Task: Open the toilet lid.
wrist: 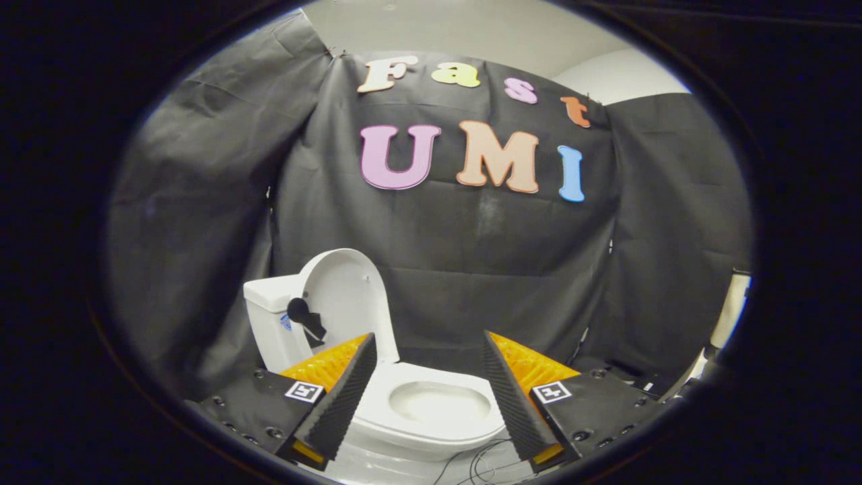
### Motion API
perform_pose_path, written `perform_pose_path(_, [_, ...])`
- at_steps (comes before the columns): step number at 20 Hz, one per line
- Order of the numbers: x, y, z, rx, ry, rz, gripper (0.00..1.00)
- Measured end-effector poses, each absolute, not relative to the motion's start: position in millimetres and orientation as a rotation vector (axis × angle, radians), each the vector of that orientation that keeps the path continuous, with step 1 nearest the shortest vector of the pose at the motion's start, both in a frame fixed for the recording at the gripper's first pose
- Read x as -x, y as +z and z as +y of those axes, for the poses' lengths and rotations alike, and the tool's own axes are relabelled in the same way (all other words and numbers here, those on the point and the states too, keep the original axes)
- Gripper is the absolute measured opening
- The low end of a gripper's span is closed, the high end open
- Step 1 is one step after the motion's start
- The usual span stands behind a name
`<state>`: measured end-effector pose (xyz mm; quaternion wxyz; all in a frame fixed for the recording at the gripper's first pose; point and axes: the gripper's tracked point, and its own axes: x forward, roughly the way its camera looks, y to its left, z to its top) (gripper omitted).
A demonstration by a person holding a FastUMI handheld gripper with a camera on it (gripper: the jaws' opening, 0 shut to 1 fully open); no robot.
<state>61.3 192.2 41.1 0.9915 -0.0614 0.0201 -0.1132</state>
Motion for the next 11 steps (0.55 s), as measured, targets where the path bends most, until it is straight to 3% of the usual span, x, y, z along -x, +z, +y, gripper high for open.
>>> perform_pose_path(11, [-59.0, 47.0, 189.0, 0.088, -0.241, 0.016, 0.97])
